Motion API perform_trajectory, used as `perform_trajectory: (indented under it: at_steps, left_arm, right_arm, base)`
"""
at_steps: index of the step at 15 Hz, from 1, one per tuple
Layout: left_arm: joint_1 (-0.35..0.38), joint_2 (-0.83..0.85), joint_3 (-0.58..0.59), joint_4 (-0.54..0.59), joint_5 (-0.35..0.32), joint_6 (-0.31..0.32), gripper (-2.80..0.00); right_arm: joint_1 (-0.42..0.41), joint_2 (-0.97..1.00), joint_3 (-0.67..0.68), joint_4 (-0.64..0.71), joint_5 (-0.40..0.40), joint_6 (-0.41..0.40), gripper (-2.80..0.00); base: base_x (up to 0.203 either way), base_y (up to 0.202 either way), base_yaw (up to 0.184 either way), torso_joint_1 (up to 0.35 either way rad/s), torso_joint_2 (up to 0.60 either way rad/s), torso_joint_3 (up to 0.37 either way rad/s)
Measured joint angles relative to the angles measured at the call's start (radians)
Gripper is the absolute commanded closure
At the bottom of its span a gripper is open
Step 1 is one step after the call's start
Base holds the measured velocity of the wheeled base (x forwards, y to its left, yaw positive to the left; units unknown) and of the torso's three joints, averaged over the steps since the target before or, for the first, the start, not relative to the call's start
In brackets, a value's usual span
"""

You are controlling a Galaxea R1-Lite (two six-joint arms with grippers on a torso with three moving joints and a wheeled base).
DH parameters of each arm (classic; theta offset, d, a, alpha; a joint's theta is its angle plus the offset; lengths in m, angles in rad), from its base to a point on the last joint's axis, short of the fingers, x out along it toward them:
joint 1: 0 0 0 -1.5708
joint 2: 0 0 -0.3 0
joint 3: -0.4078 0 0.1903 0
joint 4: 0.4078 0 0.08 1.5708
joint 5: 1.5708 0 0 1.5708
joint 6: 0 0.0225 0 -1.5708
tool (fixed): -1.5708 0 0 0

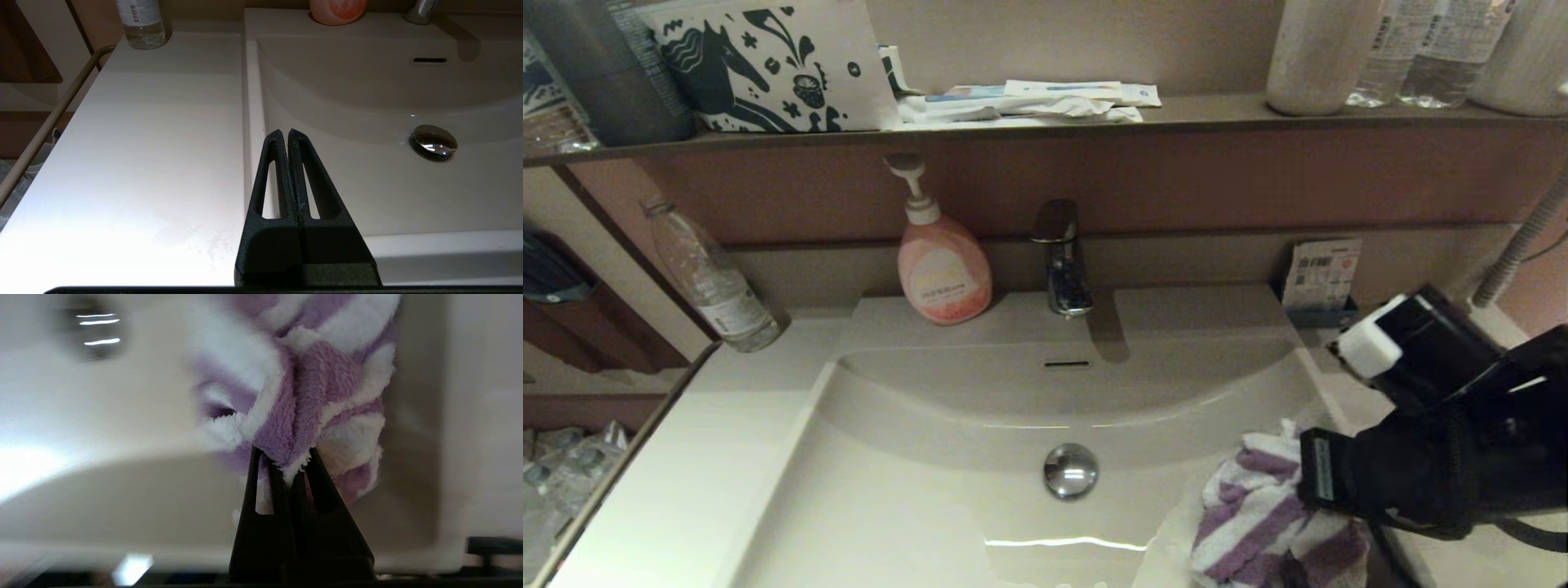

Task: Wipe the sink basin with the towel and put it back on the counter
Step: Wipe the sink

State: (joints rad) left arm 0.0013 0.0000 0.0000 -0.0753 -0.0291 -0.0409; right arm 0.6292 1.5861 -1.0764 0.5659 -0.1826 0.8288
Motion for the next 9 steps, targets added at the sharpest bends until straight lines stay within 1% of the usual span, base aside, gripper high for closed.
perform_trajectory:
  at_steps: [4, 6, 9]
  left_arm:
    - [0.000, 0.000, 0.000, 0.000, 0.000, 0.000, 0.00]
    - [0.000, 0.000, 0.000, 0.001, 0.000, 0.000, 0.00]
    - [0.000, 0.000, 0.000, 0.000, 0.000, 0.000, 0.00]
  right_arm:
    - [0.027, 0.154, 0.013, 0.072, -0.137, 0.049, 0.00]
    - [0.054, 0.208, 0.016, 0.072, -0.148, 0.071, 0.00]
    - [0.080, 0.267, 0.020, 0.027, -0.101, 0.091, 0.00]
  base:
    - [0.000, 0.000, 0.000, 0.000, 0.00, 0.000]
    - [0.000, 0.000, 0.000, 0.000, 0.00, 0.000]
    - [0.000, 0.000, 0.000, 0.000, 0.00, 0.000]
